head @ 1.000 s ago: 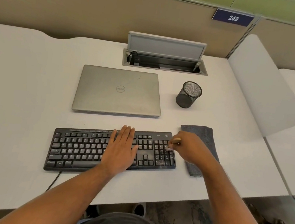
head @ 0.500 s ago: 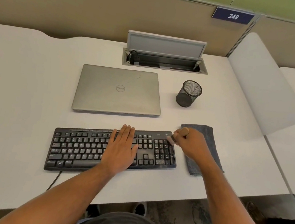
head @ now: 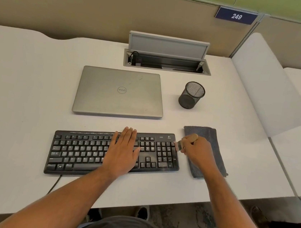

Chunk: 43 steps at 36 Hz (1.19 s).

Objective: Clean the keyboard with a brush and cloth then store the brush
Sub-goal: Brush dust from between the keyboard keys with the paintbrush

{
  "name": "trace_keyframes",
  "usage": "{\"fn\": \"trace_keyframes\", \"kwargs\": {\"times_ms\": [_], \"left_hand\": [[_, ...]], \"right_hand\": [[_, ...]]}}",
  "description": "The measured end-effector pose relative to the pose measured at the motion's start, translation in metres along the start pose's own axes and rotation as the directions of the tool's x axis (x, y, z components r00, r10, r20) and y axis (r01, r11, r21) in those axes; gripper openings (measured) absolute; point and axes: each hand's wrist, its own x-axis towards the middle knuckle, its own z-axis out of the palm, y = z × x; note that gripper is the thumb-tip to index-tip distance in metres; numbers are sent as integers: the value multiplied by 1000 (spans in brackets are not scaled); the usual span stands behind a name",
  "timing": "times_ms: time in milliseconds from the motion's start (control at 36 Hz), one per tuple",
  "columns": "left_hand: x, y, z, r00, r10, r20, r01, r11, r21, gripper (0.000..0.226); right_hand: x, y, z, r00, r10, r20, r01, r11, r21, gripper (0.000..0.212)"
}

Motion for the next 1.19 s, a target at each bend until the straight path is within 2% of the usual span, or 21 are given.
{"fn": "trace_keyframes", "kwargs": {"times_ms": [167, 306, 444, 528, 583, 667, 750, 806, 889, 1083, 1139, 1194], "left_hand": [[-1, 1, -2, 1000, -1, 0, 1, 1000, 5, 72], [0, 1, -2, 1000, -4, 8, 4, 1000, 0, 72], [0, 1, -2, 1000, -6, 11, 6, 1000, -1, 73], [-1, 1, -2, 1000, -1, 12, 1, 1000, -1, 73], [-1, 1, -2, 1000, -1, 4, 1, 1000, -3, 73], [-1, 2, -2, 1000, -7, 4, 7, 1000, -6, 73], [-1, 2, -3, 1000, -7, 7, 7, 1000, -10, 73], [-1, 2, -4, 1000, -5, 6, 5, 1000, -8, 73], [-1, 1, -3, 1000, -6, -5, 6, 1000, -14, 72], [-1, 1, -3, 1000, -3, 8, 3, 1000, -15, 72], [-1, 1, -3, 1000, -2, 12, 2, 1000, -10, 72], [-1, 1, -3, 1000, -3, 9, 3, 1000, -6, 71]], "right_hand": [[0, 5, -5, 987, 57, 148, -43, 994, -96, 45], [-3, 6, -5, 999, -5, 48, 8, 998, -67, 46], [-6, 5, -5, 990, 24, 136, 4, 979, -203, 46], [-7, -5, -8, 978, -29, 208, 83, 962, -259, 42], [-10, -15, -7, 962, -98, 253, 148, 972, -185, 28], [-15, -30, 1, 904, -235, 357, 292, 949, -115, 18], [-16, -32, 15, 837, -332, 435, 426, 894, -137, 17], [-13, -28, 19, 822, -351, 449, 463, 871, -167, 16], [-8, -22, 14, 834, -325, 446, 454, 864, -218, 13], [5, -12, -3, 904, -166, 395, 354, 808, -470, 16], [2, -15, -5, 895, -200, 398, 381, 807, -451, 17], [-2, -20, -2, 876, -260, 406, 405, 854, -326, 16]]}}
